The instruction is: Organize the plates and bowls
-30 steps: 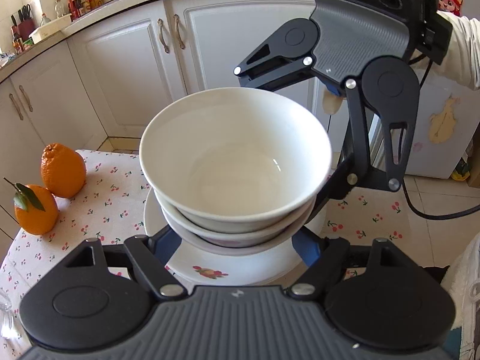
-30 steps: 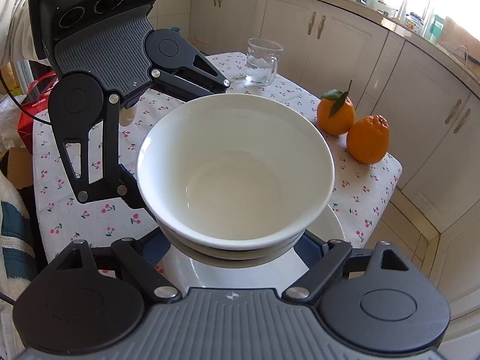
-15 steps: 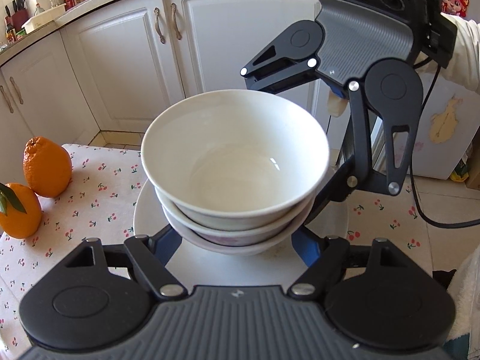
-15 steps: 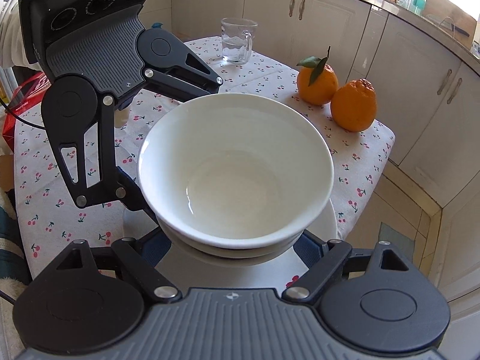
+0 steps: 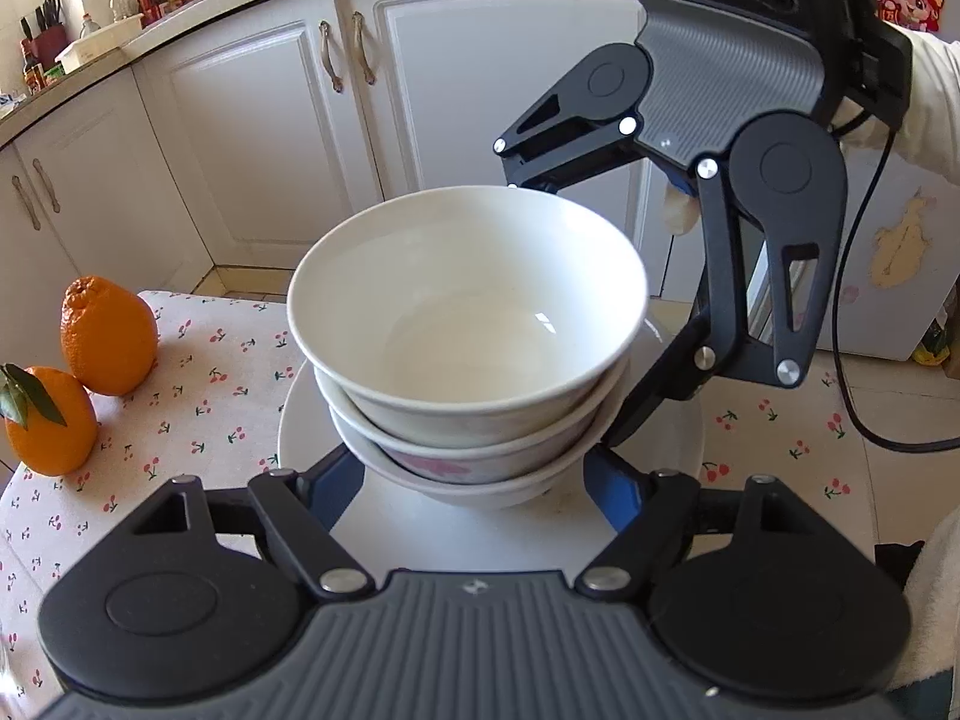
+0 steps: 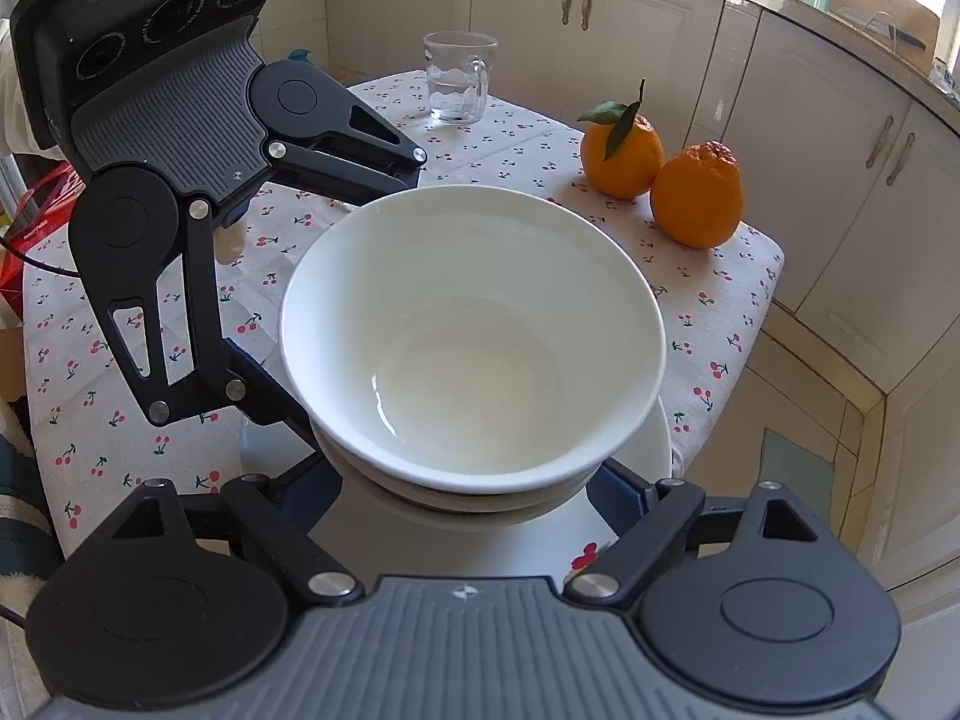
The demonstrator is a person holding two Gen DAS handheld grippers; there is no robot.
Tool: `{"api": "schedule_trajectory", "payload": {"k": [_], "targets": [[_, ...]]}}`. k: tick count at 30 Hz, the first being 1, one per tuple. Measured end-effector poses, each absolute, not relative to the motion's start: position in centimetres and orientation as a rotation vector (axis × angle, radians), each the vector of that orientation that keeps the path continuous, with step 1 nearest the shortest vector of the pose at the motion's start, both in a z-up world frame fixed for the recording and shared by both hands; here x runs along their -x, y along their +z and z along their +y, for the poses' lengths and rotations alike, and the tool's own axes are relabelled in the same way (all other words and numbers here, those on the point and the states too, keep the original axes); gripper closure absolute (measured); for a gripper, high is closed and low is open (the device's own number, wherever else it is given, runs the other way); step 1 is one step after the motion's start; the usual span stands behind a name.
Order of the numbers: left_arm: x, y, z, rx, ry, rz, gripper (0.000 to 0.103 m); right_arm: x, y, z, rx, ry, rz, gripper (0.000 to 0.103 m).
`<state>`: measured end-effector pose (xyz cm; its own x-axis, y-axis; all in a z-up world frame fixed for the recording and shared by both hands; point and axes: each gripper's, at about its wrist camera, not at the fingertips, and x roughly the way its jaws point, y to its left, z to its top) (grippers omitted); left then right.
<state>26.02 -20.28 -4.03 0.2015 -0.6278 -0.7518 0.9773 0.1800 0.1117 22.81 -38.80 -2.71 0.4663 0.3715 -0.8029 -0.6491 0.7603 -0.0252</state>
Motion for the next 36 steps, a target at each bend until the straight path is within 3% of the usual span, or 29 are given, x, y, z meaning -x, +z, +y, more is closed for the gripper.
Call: {"api": "schedule_trajectory", "payload": {"k": [2,4,18,26,36], "targets": [[-25.8,-3.7,-19.9,-0.663,-1.236,0.628,0.018,-22.7,-2.6,-38.8,0.337,0.632,0.884,0.009],[-25.5,-3.2,-19.3,-0.646,-1.221,0.618,0.013,-22.4,-2.2,-38.9,0.316,0.617,0.865,0.000],[-16.9,0.6,-12.5,-0.463,-0.828,0.489,0.004,-15.0,0.6,-35.2,0.165,0.288,0.902,0.000],[-13.4,2.3,-8.8,-0.210,-0.512,0.564,0.003,-9.0,2.2,-30.9,0.011,-0.043,0.769,0.000],[-10.2,5.4,-6.8,-0.197,-0.422,0.504,0.001,-4.9,5.9,-27.5,0.007,-0.221,0.625,0.000]]}}
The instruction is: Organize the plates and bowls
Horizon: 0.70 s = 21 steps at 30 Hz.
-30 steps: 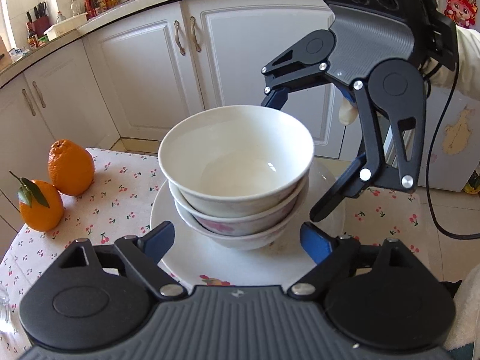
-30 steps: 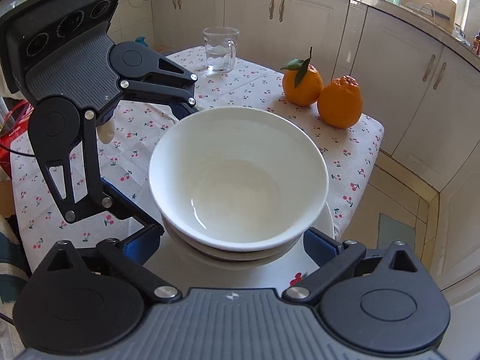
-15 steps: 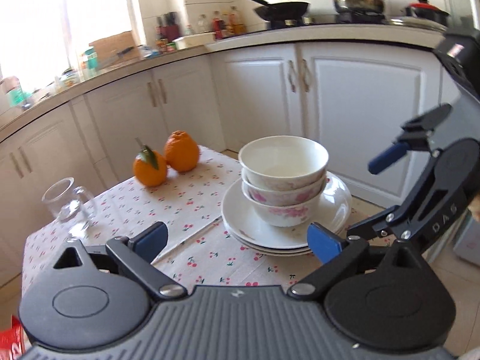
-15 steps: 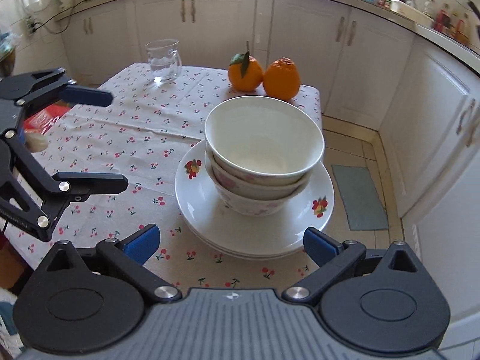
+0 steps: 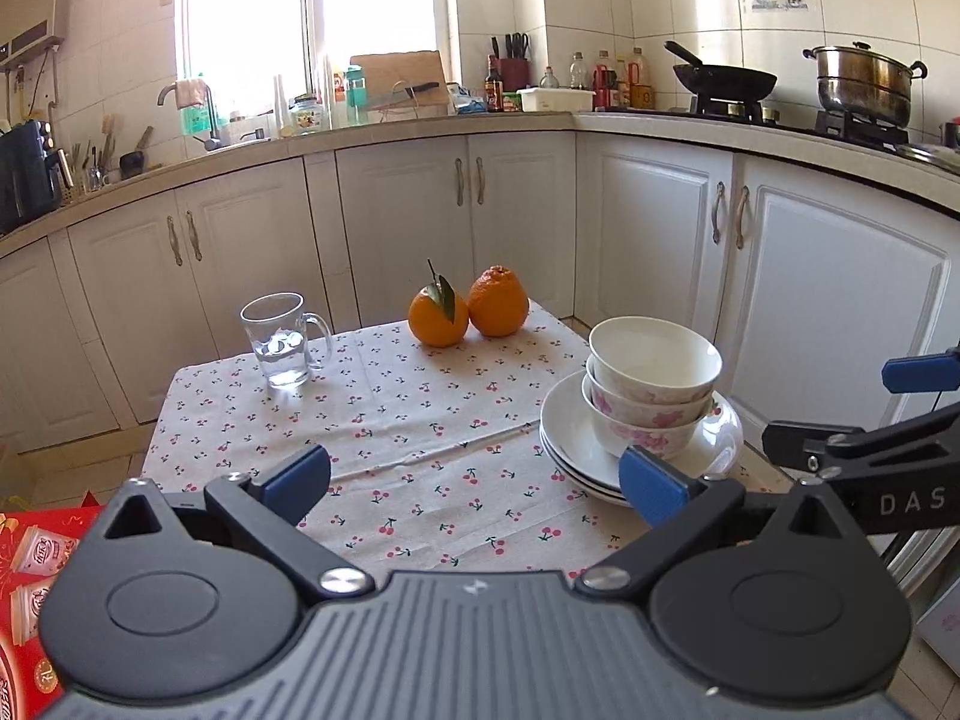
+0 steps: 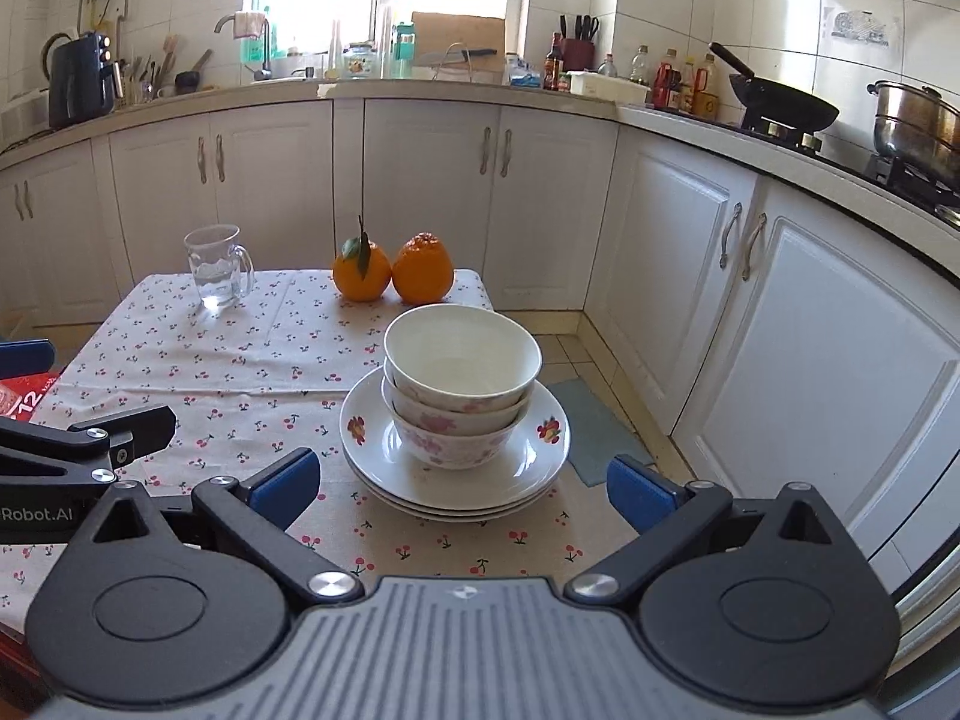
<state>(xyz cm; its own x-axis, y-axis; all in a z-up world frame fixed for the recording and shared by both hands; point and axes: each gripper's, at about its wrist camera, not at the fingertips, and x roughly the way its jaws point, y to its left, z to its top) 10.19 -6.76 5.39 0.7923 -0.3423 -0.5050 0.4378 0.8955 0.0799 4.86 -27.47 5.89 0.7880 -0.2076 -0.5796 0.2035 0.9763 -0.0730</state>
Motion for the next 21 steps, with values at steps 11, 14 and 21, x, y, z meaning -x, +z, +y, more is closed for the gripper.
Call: {"api": "schedule_trajectory", "payload": {"k": [11,14,21], "targets": [[-9.5,5.4,-7.4,-0.200,-0.383,0.485,0.001,-3.5,6.8,-27.5,-0.023,-0.270,0.582,0.000],[-9.6,5.3,-7.4,-0.192,-0.368,0.489,0.001,-3.5,6.7,-27.5,-0.031,-0.270,0.580,0.000],[-9.6,5.3,-7.3,-0.189,-0.360,0.494,0.001,-3.5,6.6,-27.3,-0.025,-0.275,0.576,0.000]]}}
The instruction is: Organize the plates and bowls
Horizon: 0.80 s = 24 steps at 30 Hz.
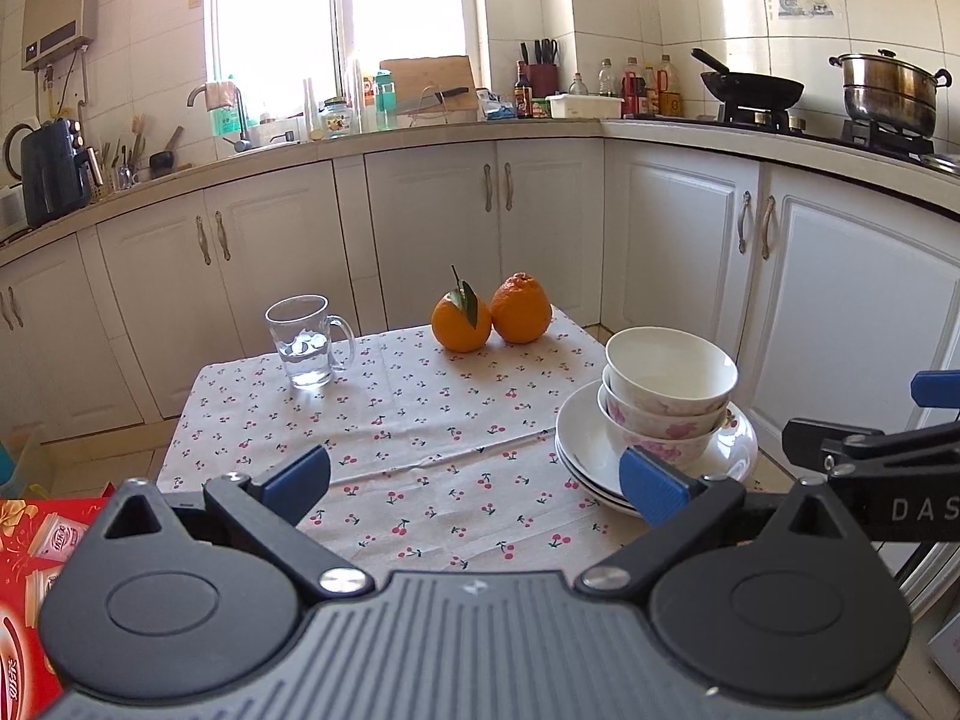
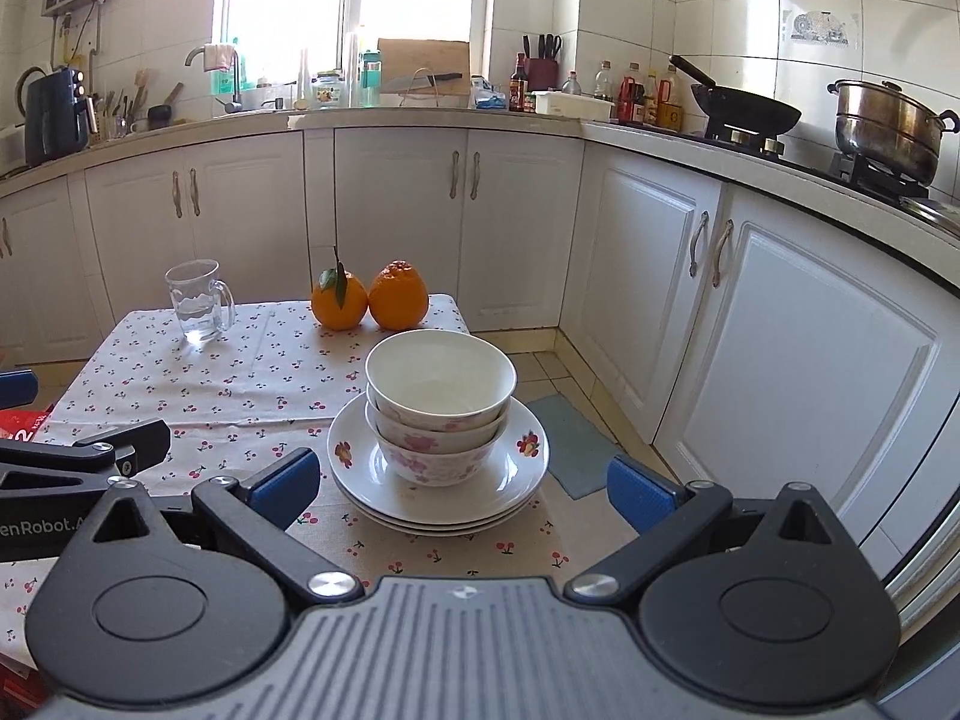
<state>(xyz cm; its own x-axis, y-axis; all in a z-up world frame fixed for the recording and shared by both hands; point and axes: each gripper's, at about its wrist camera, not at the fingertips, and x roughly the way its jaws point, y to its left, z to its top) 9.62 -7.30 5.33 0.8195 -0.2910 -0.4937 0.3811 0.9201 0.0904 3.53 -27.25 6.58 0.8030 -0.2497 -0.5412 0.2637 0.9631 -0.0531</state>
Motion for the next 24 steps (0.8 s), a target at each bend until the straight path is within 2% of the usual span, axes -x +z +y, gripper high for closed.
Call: {"api": "schedule_trajectory", "payload": {"k": [24], "targets": [[-9.54,5.47,-7.15,-0.174,-0.358,0.495,0.001,-3.26,6.88,-26.83,-0.016,-0.275,0.565,0.000]]}}
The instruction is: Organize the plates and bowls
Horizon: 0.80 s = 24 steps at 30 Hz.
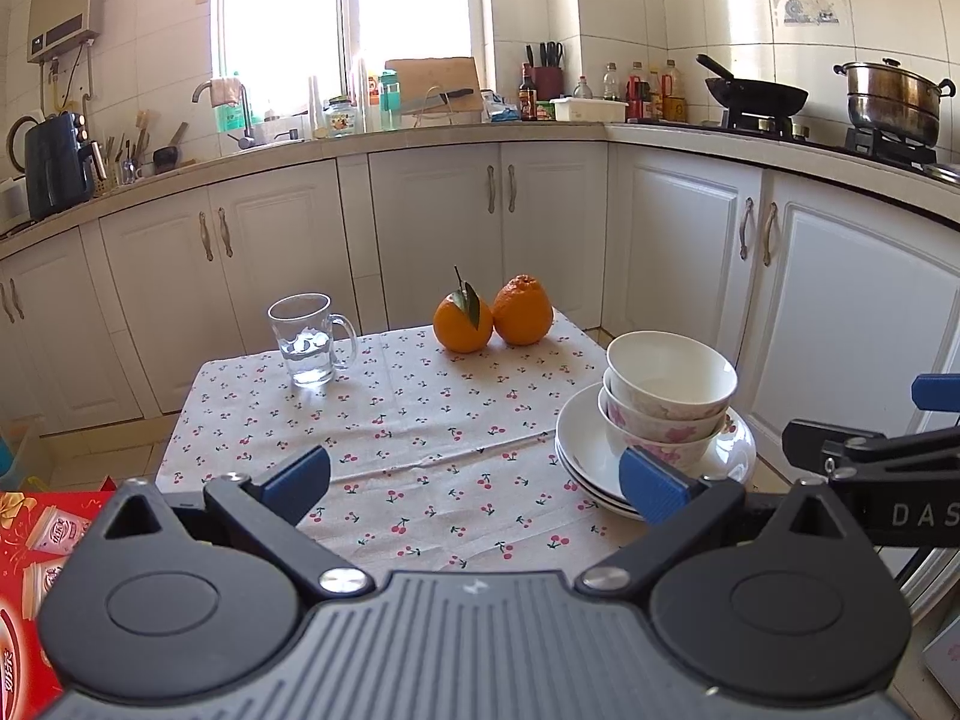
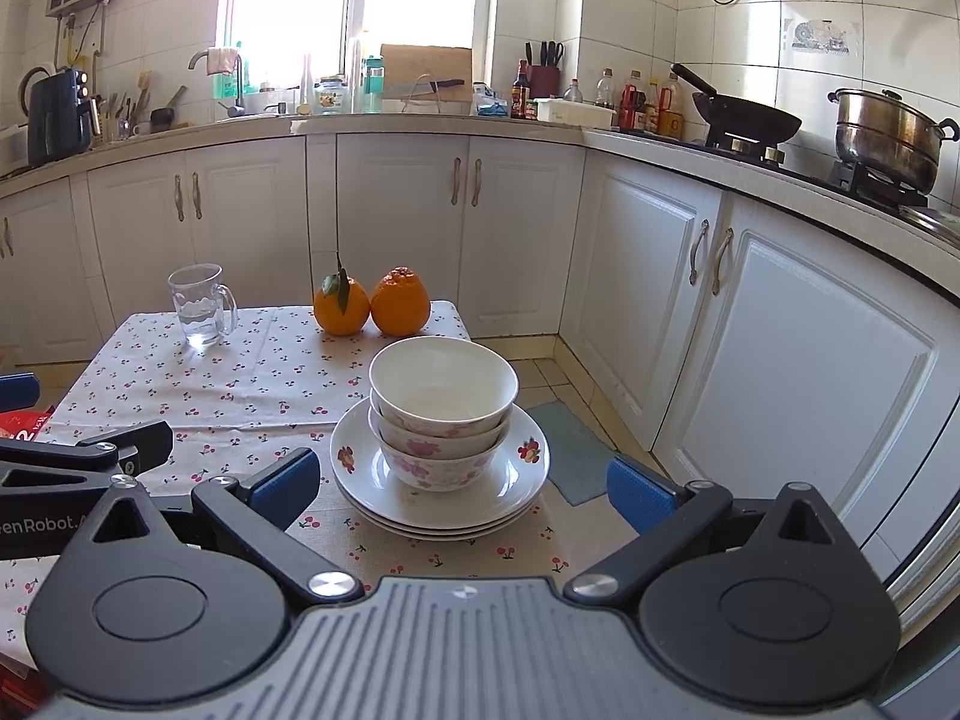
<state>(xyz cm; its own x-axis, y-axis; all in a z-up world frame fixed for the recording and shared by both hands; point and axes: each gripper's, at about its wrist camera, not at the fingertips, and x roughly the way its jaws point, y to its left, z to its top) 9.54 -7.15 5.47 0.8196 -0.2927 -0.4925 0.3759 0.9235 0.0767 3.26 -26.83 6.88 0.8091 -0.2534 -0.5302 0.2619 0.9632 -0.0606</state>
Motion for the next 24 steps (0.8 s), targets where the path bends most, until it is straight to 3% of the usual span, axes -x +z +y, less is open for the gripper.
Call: {"api": "schedule_trajectory", "payload": {"k": [24], "targets": [[-9.65,5.42,-6.98,-0.167,-0.360,0.500,0.001,-3.07,7.02,-26.73,-0.011,-0.279,0.559,0.000]]}}
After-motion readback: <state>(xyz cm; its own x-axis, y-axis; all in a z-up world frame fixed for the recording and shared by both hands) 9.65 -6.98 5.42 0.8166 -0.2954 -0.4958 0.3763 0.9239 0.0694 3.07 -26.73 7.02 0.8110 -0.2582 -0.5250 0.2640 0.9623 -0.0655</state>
